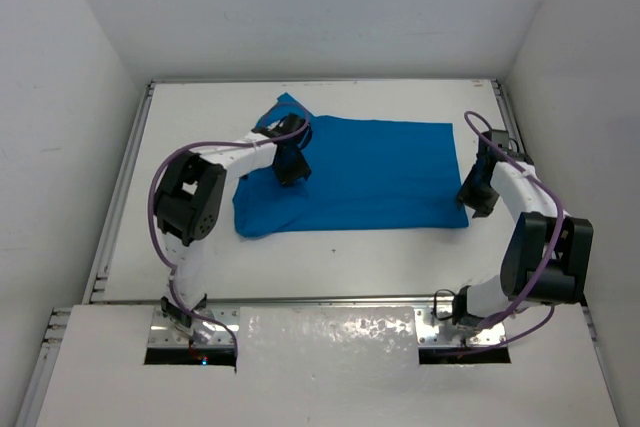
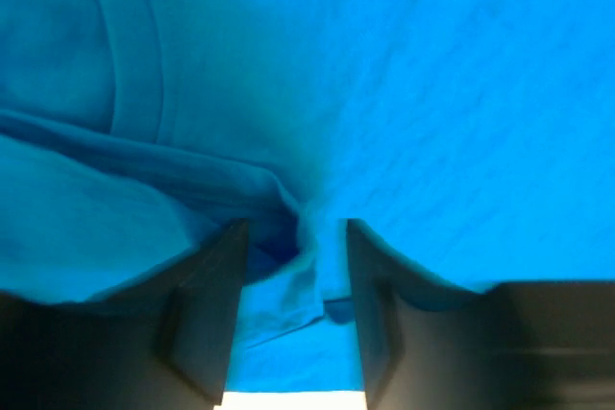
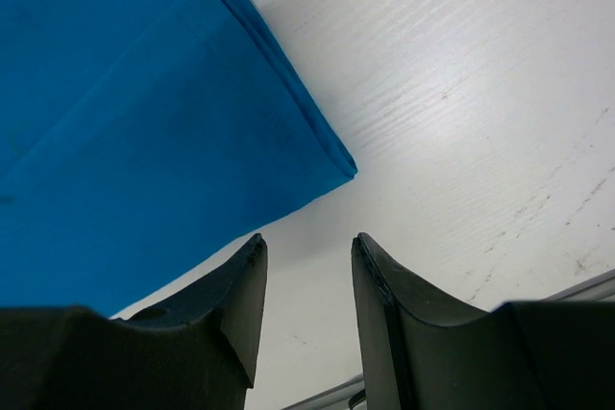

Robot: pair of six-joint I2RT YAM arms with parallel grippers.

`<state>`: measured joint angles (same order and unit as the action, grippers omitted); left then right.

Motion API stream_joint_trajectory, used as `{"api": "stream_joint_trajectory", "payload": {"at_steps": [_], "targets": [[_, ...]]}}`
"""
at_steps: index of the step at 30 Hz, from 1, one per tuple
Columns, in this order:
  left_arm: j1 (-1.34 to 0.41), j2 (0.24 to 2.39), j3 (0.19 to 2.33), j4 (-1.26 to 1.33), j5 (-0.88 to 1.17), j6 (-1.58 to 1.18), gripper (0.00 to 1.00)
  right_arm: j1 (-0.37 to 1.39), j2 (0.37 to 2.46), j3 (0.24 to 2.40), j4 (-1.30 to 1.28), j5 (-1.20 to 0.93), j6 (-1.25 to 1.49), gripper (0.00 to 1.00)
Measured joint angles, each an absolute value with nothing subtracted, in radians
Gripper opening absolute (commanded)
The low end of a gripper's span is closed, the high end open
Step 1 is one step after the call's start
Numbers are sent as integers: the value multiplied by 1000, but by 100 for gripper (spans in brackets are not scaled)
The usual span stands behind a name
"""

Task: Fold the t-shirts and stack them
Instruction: Fold the flattened tshirt in 1/3 of the way

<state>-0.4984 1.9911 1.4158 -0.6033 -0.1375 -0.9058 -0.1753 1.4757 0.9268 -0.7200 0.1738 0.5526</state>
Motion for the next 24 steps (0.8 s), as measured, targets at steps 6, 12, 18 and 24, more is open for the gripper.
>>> {"api": "stream_joint_trajectory", "payload": {"at_steps": [6, 12, 18, 24], "targets": [[-496, 1976, 1428, -626, -182, -850, 74, -175, 1476, 930, -719, 169, 550, 40], [-442, 1802, 1379, -671, -230, -780, 68, -179, 1476, 894, -687, 136, 563, 45], [-361, 1518, 1047, -663, -219, -764, 61, -189, 1476, 813, -677, 120, 594, 47], [-360, 1459, 867, -645, -157, -767, 61, -204, 1493, 780, -651, 119, 610, 47]]}}
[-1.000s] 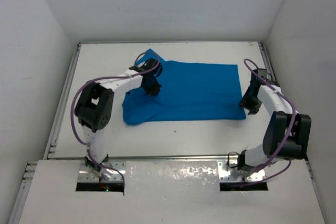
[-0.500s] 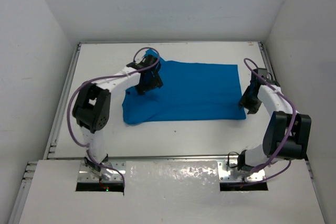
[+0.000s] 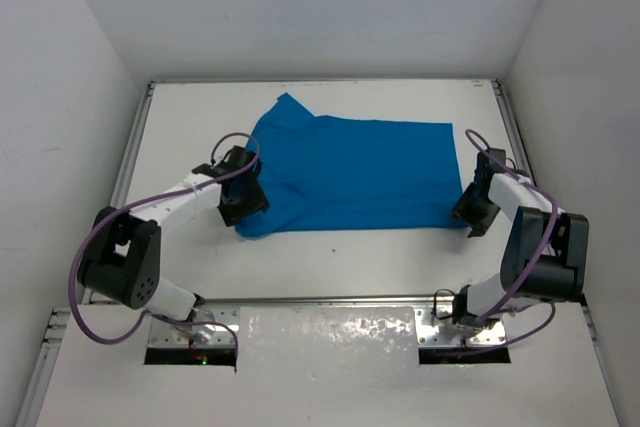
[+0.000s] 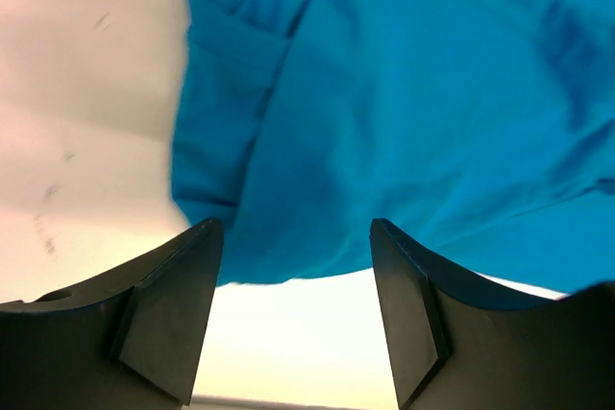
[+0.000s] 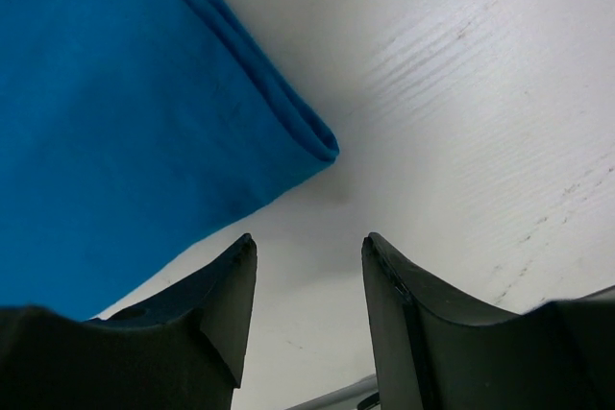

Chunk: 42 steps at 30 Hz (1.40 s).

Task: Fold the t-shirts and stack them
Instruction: Fold the flattened tshirt in 1/3 of the way

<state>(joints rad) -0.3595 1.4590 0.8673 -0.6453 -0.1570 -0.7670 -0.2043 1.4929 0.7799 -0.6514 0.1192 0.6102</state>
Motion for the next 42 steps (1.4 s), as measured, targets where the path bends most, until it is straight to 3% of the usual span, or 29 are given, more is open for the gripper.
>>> {"api": "stream_joint_trajectory", "payload": {"at_steps": [8, 13, 28, 31, 32, 33, 42], "targets": [[-353, 1550, 942, -558, -138, -733, 63, -207, 1528, 792, -630, 119, 610, 47], [-330, 1661, 1028, -550, -151, -691, 52, -207, 1528, 803, -628, 120, 606, 47], [-293, 1806, 1113, -517, -177, -598, 49, -207, 1560, 842, -630, 123, 597, 47], [-293, 1829, 1124, -514, -176, -590, 26, -207, 1573, 849, -629, 122, 597, 47], [-293, 1839, 1132, -512, -175, -586, 7, -207, 1577, 852, -629, 122, 598, 47], [-293, 1845, 1139, -512, -175, -585, 0, -207, 1581, 854, -627, 122, 598, 47], [-293, 1854, 1170, -505, -182, -575, 0, -213, 1632, 855, -583, 130, 606, 47]]}}
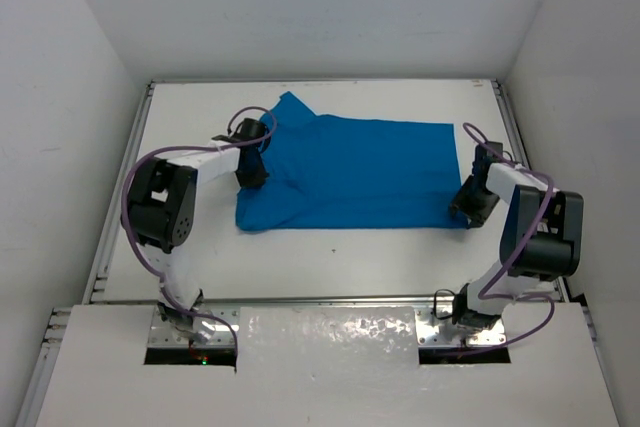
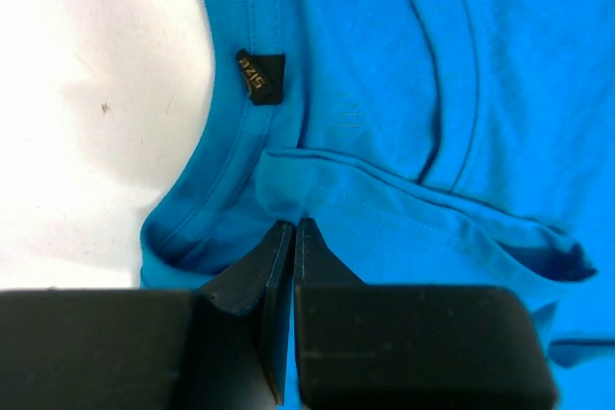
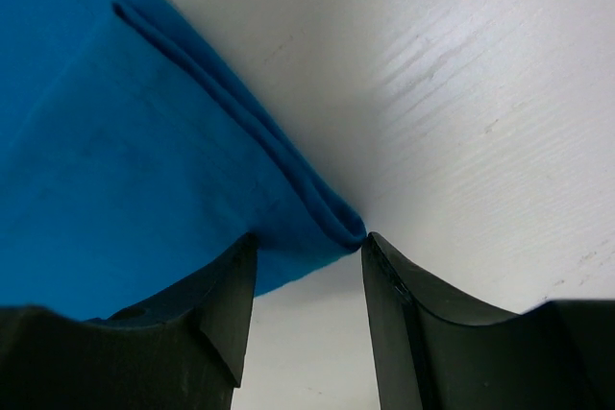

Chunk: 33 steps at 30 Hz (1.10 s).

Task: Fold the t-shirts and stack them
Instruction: Fold the flattened tshirt in 1/3 of the way

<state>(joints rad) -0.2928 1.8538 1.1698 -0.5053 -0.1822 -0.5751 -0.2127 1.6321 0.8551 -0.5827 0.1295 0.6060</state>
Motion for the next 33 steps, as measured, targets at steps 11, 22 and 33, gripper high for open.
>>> {"api": "stream_joint_trajectory", "payload": {"at_steps": [11, 22, 33], "targets": [[-292, 1879, 1221, -521, -212, -575, 0, -218, 1667, 854, -542, 150, 640, 18], [-273, 1910, 1231, -530, -217, -575, 16, -255, 1697, 888, -555, 148, 656, 0], [-247, 1914, 1239, -542, -224, -568, 43, -263, 1719, 918, -577, 155, 620, 0]]}}
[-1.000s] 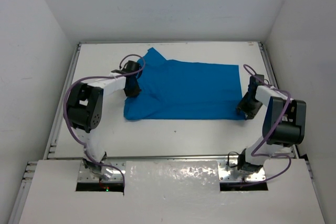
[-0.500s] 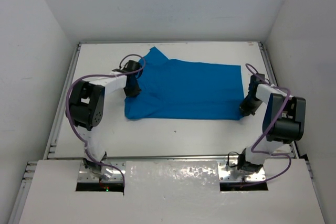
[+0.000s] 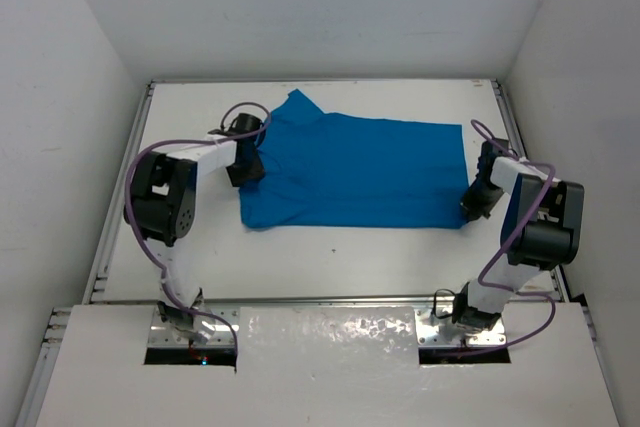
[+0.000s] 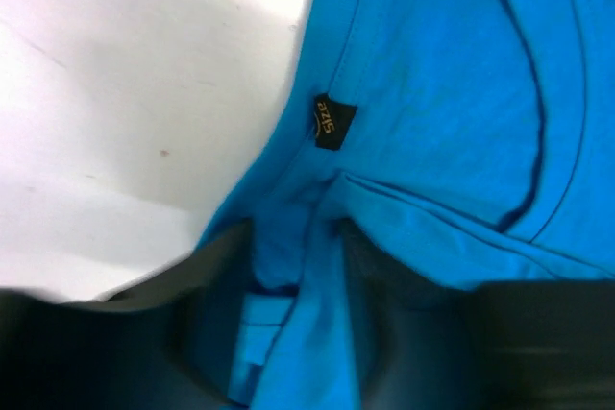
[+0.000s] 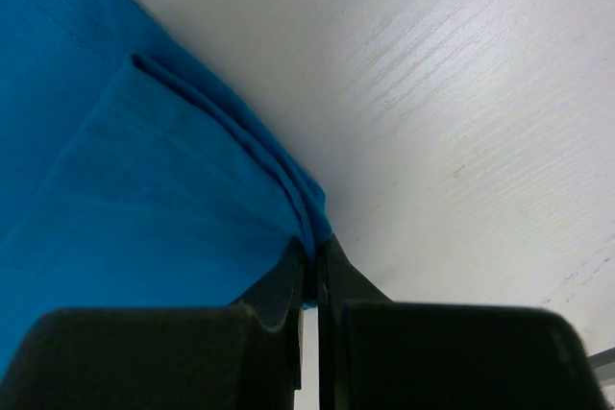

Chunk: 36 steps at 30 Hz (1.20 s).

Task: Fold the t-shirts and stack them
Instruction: Fold the flattened tshirt in 1/3 of the way

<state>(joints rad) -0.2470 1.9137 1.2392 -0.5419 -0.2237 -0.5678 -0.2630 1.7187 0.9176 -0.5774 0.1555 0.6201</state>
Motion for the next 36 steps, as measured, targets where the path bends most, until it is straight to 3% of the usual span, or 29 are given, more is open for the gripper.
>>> {"api": "stream_joint_trajectory", "payload": {"at_steps": [2, 7, 10, 13, 16, 25, 36], "targets": [[-245, 1898, 1239, -544, -229, -553, 50, -265, 1719, 918, -577, 155, 616, 0], [-239, 1832, 1286, -580, -241, -488, 51, -266, 1719, 917, -572, 155, 603, 0], [-239, 1817, 1340, -585, -210, -447, 46, -266, 1717, 915, -569, 155, 601, 0], [-239, 1778, 1324, -586, -133, -413, 32, -266, 1715, 913, -568, 154, 601, 0], [-239, 1723, 1252, -589, -60, -393, 29, -266, 1714, 913, -568, 154, 601, 0], [-239, 1650, 1121, -617, 98, -345, 28, -266, 1714, 913, -569, 154, 598, 1], [-239, 1742, 1111, -640, 108, -333, 32, -266, 1714, 913, -569, 154, 594, 2]]}}
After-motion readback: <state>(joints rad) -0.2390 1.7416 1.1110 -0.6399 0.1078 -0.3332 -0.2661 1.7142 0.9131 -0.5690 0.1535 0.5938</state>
